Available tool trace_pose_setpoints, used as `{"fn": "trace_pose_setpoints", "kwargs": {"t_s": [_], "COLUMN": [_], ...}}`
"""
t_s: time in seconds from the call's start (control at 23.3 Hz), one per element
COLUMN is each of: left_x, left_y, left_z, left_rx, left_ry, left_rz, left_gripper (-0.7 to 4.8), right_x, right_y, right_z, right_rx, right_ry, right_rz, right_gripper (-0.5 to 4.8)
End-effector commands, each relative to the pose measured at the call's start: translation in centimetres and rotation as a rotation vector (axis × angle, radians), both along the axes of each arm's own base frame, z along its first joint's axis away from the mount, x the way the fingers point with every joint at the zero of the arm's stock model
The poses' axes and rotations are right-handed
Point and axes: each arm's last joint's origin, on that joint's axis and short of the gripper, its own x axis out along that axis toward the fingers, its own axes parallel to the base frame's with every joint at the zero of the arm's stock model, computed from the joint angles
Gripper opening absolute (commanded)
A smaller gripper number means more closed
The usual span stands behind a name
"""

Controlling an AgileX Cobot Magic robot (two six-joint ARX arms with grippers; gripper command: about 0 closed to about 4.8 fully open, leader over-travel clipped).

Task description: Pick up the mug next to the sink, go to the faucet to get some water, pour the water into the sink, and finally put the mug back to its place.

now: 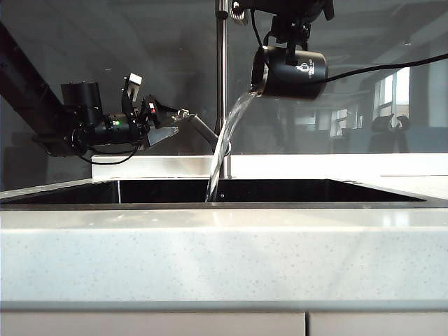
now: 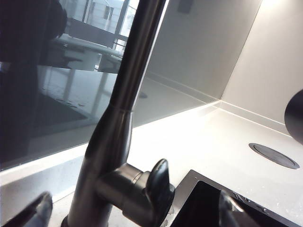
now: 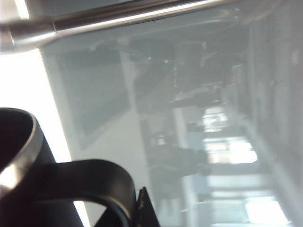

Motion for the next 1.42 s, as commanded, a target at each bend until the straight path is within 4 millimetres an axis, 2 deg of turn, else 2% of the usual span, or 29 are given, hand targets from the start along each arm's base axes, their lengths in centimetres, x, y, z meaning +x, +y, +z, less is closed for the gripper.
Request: {"fn": "trace_pose_setpoints", "kwargs": {"t_s": [0.04, 0.21, 0.56, 0.69, 1.12, 1.16, 1.24, 1.42], "left_x": [-0.10, -0.08, -0.08, -0.08, -0.08, -0.08, -0.08, -0.09], "left_y": [0.02, 0.03, 0.03, 0.03, 0.03, 0.03, 0.01, 0.00], "left_z": [0.54, 0.55, 0.55, 0.55, 0.55, 0.55, 0.54, 0.54], "left_rx": [-0.001, -0.003, -0.003, -0.003, -0.003, -0.003, -0.003, -0.002], "left_ry": [-0.018, -0.018, -0.018, -0.018, -0.018, -0.018, -0.018, -0.018], "left_rz": [-0.005, 0.001, 0.001, 0.001, 0.001, 0.001, 0.000, -0.002], "left_gripper": [4.79, 4.79, 4.79, 4.79, 4.79, 4.79, 4.79, 4.79], "right_x": [-0.68, -0.97, -0.97, -0.97, -0.96, -0.96, -0.96, -0.87], "right_y": [0.35, 0.96, 0.95, 0.95, 0.95, 0.95, 0.91, 0.45], "right_z": [1.70, 1.72, 1.72, 1.72, 1.48, 1.45, 1.42, 0.96], "right_rx": [-0.079, -0.169, -0.204, -0.273, -0.266, -0.231, -0.034, 0.508], "right_ry": [-0.096, -0.109, -0.113, -0.120, -0.097, -0.090, -0.064, 0.015], "right_rz": [0.017, 0.037, 0.035, 0.037, 0.040, 0.039, 0.018, -0.110], "right_gripper": [-0.01, -0.01, -0.01, -0.01, -0.01, -0.01, -0.01, -0.01]}}
